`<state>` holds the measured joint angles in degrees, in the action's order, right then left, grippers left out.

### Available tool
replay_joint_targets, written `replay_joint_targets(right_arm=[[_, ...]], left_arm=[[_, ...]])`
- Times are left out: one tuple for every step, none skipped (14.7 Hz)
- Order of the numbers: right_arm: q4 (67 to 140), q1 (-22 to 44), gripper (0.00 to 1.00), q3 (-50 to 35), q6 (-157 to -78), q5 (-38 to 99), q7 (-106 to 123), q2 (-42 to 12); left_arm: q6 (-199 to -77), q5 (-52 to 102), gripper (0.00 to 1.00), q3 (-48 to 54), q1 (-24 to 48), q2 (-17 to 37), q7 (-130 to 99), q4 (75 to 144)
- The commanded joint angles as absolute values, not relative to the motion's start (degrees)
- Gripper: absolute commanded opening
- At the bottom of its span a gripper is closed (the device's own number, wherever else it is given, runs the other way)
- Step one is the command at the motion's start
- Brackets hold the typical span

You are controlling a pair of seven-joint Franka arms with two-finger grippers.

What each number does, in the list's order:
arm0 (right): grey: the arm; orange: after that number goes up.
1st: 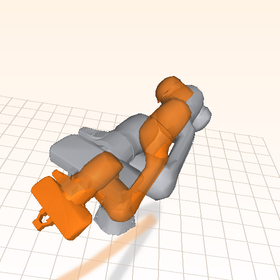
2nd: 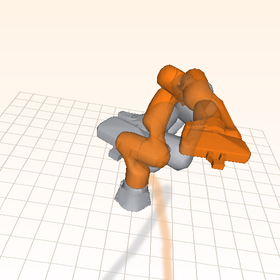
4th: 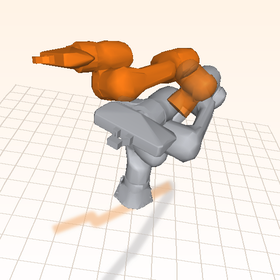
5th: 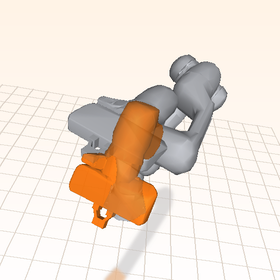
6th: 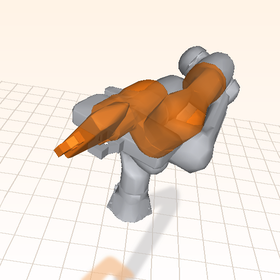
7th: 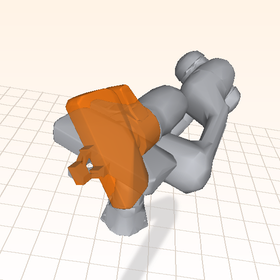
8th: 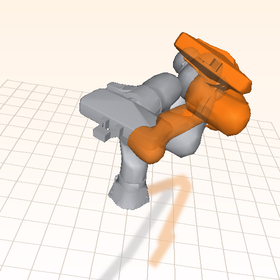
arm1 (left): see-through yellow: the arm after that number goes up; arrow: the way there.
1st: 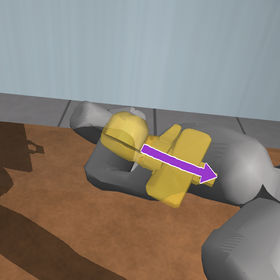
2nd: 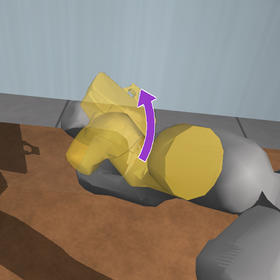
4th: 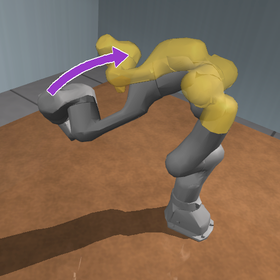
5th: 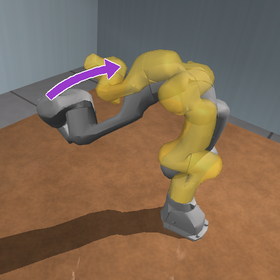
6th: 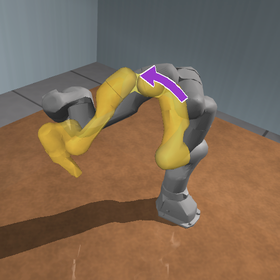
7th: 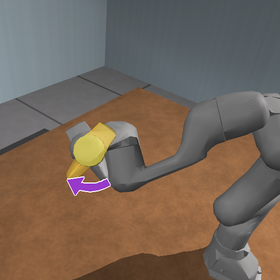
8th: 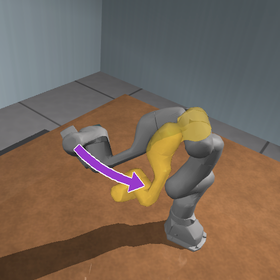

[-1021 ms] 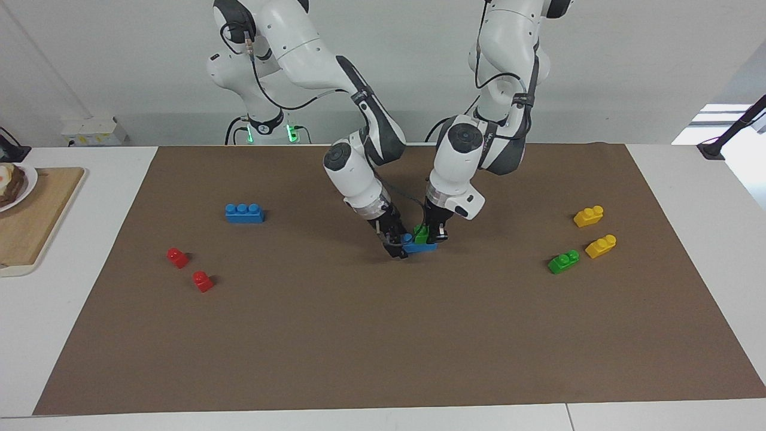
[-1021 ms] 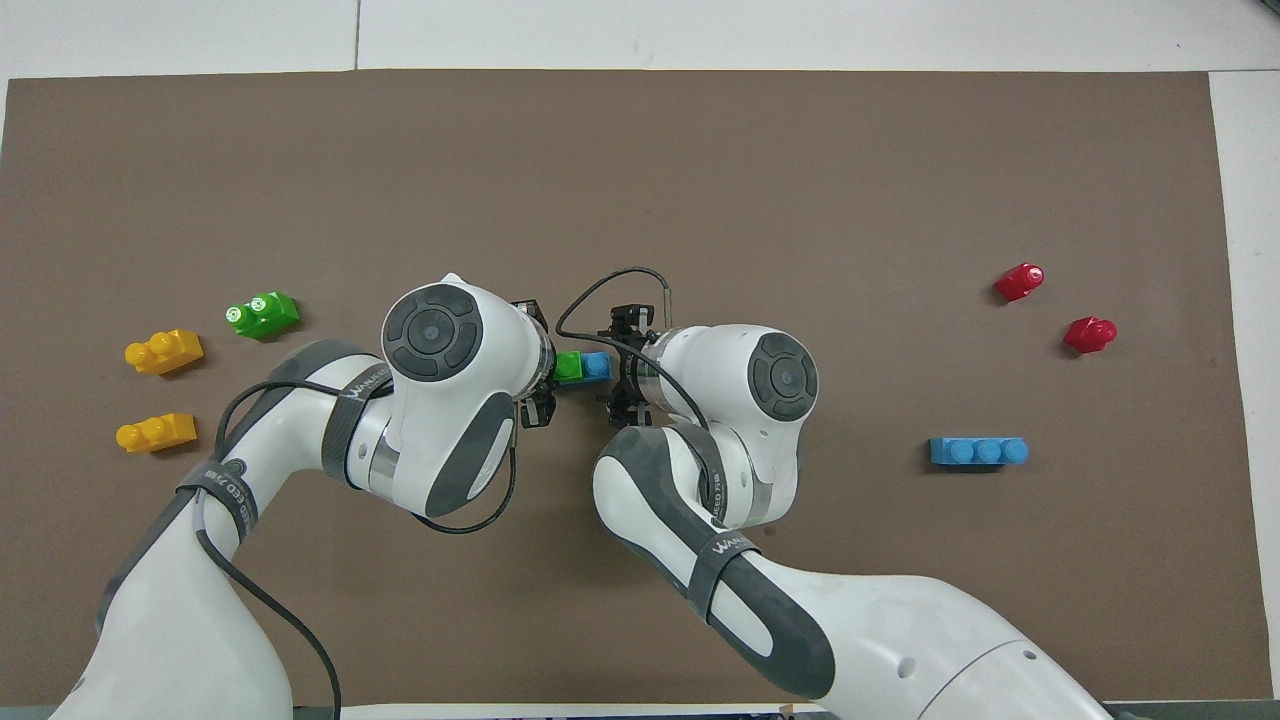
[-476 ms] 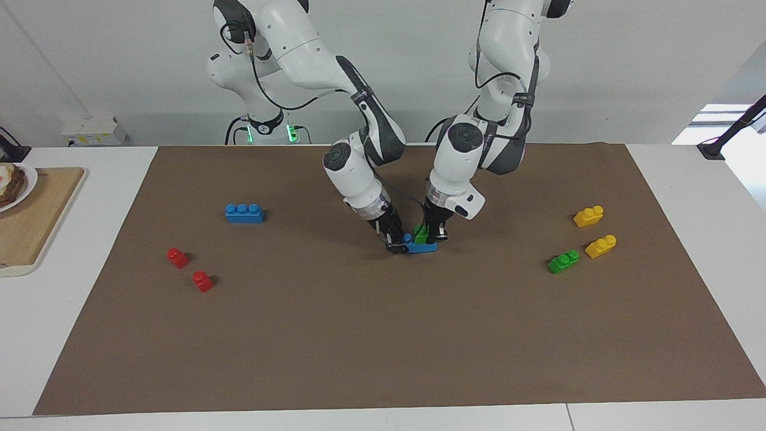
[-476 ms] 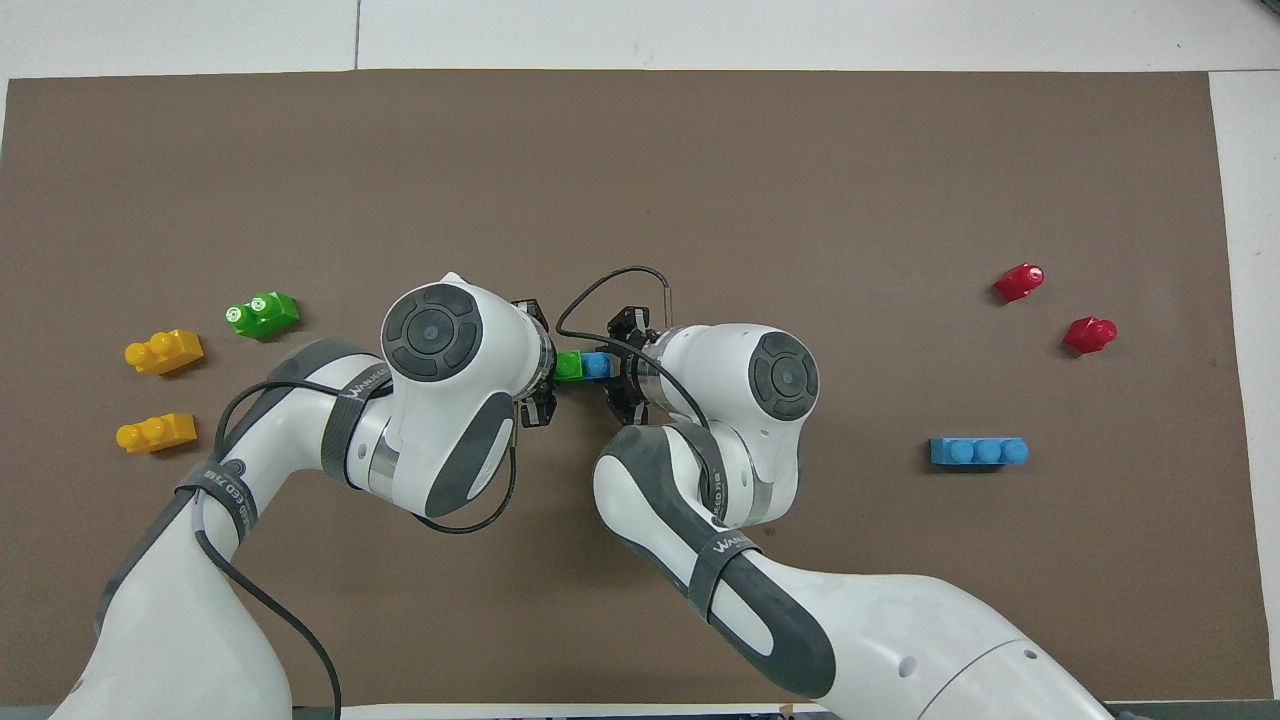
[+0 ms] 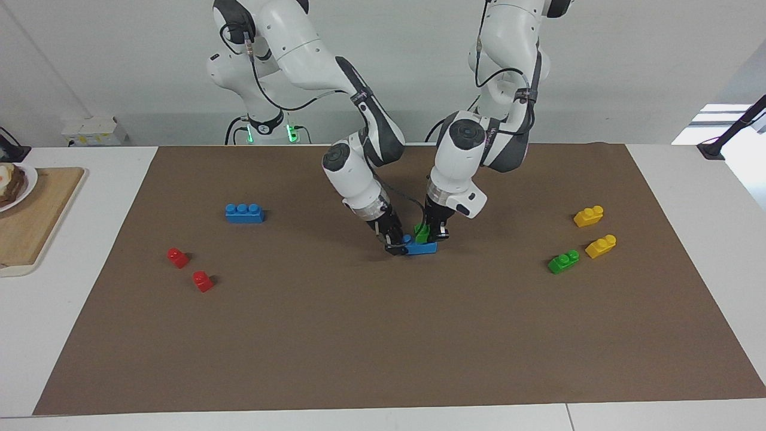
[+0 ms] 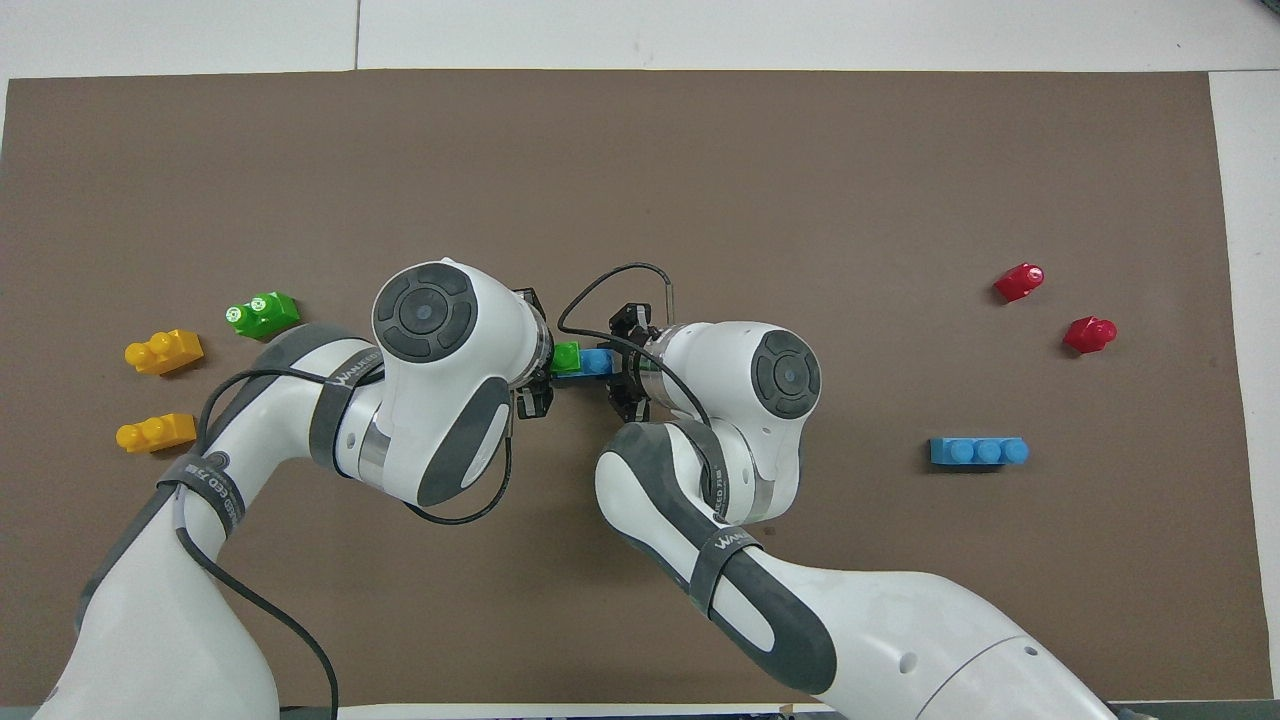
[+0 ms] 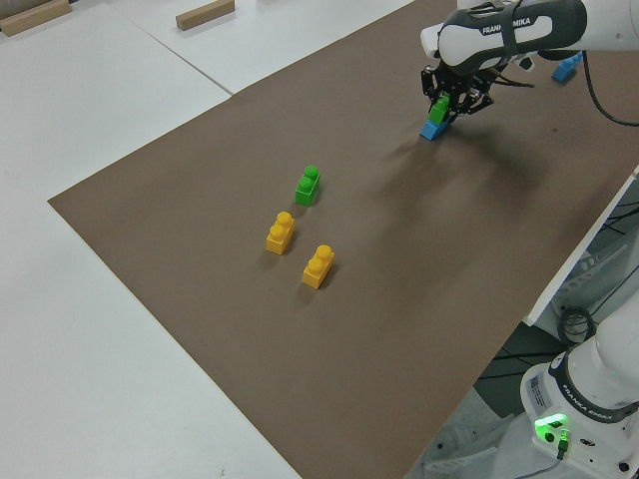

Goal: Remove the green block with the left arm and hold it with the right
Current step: 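Pull the green brick off with the left gripper while the right gripper holds blue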

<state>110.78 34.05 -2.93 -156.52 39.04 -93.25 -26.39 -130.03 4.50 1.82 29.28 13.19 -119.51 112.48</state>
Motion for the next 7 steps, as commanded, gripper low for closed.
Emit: replay_joint_targets(right_arm=[[110.5, 33.5, 0.0, -3.2, -157.9, 40.4, -91.4, -27.7], [110.5, 33.5, 0.0, -3.2, -157.9, 40.4, -91.4, -27.7], [110.5, 33.5, 0.0, -3.2, -157.9, 40.4, -91.4, -27.7], [110.4, 33.5, 0.0, -3.2, -157.9, 40.4, -91.4, -27.7], [110.4, 33.5, 0.0, -3.2, -157.9, 40.3, -91.4, -27.7], [110.3, 33.4, 0.0, -3.2, -157.9, 40.4, -91.4, -27.7], [110.3, 33.4, 0.0, -3.2, -157.8, 40.4, -91.4, -27.7]], left_arm=[[-124.8, 3.9, 0.27, 1.3, 28.0, 11.7, -116.7, 110.0], [-124.0, 3.9, 0.27, 1.3, 27.9, 10.6, -115.4, 110.0], [-122.7, 3.9, 0.27, 1.2, 27.3, 9.4, -113.8, 110.1], [-120.8, 3.9, 0.27, 1.2, 25.9, 8.0, -111.0, 110.4], [-119.0, 3.9, 0.27, 1.2, 24.6, 6.2, -107.9, 110.7], [-116.5, 3.9, 0.27, 1.3, 23.1, 4.7, -104.7, 110.9], [-114.3, 3.9, 0.27, 1.3, 21.6, 3.4, -101.0, 111.0]])
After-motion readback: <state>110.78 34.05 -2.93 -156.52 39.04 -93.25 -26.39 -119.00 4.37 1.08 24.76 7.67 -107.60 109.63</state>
